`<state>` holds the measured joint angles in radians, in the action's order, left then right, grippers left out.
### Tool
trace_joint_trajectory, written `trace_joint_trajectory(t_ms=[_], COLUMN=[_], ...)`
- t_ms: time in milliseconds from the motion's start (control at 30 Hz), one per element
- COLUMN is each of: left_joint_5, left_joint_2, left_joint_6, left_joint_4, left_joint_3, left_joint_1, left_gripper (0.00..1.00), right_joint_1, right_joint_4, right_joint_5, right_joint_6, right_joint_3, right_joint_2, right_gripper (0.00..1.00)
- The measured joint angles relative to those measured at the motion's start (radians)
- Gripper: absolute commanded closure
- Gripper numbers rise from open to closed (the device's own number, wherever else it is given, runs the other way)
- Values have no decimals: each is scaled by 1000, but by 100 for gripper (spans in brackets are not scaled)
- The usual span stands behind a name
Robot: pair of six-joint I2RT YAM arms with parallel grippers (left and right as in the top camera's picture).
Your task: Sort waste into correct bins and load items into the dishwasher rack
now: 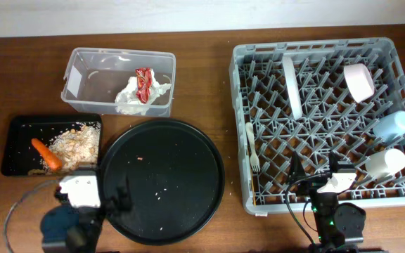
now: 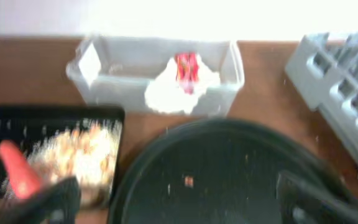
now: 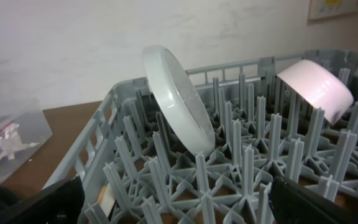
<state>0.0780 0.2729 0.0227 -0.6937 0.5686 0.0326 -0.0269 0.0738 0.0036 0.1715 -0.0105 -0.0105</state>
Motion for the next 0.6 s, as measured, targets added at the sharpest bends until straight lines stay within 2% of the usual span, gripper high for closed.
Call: trace_joint_trajectory(t_ms=[33,100,167,200,233,267,300,600], left_joint_5=[0,1,1,1,0,0,0,0], left_joint_2=[-44,-179,-251,-260,-263,-263,-261,-262], left_joint_6=[-1,-4,-9,-25,-39,-54,-61,-68], left_joint_4=[129,478,853,906,846,687,638,629], left_joint_3=[-79,-320,-480,-520,-539,-553,-559,-559], left_joint_1=[-1,-3,-3,-4,-6,-7,-8,-8], left_gripper=[1,1,1,1,1,1,1,1], right_joint_1=[0,0,0,0,0,0,0,0], right_joint_4=[0,0,1,1,1,1,1,1], right_joint_5=[0,0,0,0,0,0,0,0], right_joint_6=[0,0,0,0,0,0,0,0], right_joint_3=[0,0,0,0,0,0,0,0], right_joint_2=[1,0,0,-1,0,0,0,0], right_gripper=[2,2,2,2,2,2,2,2])
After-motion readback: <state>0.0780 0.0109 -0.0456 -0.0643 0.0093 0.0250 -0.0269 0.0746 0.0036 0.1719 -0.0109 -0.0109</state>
